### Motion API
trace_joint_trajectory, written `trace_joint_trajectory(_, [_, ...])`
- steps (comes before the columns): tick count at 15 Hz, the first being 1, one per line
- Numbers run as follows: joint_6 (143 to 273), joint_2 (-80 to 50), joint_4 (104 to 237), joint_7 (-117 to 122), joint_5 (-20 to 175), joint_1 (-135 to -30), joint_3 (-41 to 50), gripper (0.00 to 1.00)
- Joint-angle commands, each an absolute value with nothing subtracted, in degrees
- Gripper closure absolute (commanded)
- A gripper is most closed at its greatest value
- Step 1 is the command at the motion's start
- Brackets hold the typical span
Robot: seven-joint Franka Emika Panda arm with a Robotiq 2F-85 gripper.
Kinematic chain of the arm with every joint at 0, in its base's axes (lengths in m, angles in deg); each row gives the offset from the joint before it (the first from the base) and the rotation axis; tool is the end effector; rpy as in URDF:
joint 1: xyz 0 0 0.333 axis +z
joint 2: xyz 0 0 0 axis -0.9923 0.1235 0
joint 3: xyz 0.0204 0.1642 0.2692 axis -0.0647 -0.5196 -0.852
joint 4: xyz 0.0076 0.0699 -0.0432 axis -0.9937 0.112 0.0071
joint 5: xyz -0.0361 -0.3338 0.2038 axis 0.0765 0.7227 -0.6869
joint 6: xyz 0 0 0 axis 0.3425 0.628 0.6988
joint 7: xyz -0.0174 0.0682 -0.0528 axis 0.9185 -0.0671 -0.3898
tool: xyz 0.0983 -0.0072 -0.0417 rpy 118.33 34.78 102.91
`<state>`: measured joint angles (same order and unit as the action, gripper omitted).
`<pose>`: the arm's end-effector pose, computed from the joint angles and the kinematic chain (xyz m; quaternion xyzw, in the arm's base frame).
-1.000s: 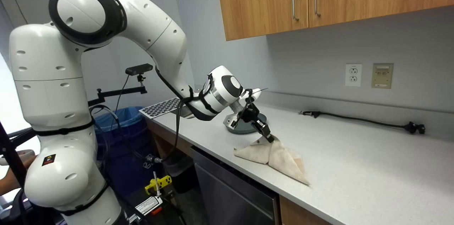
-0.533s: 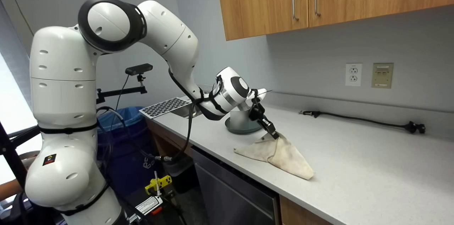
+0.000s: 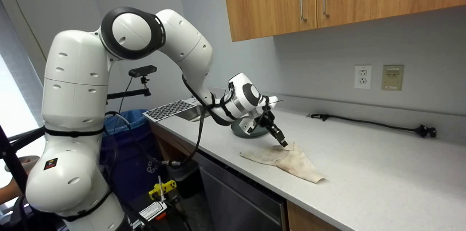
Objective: Fold the towel in two triangles
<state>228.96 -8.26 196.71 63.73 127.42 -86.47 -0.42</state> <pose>0.6036 0.0037 0.2483 0.9494 -0.1875 0.2132 0.1343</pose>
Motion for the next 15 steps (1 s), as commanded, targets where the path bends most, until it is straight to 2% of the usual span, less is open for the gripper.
trace_joint_trajectory(1, [229.4,-7.3,195.6,63.1,126.8,-86.8,-0.6,0.43])
trace_joint_trajectory(6, [228.6,-9.3,197.7,63.4,128.1,-86.5,0.0,0.06])
trace_joint_trajectory(7, [228.5,-9.5,198.1,62.8,127.9,-86.9,0.0,0.01])
trace_joint_trajectory(15, [229.0,-10.9,201.0,58.9,126.9,-90.4,0.8,0.0])
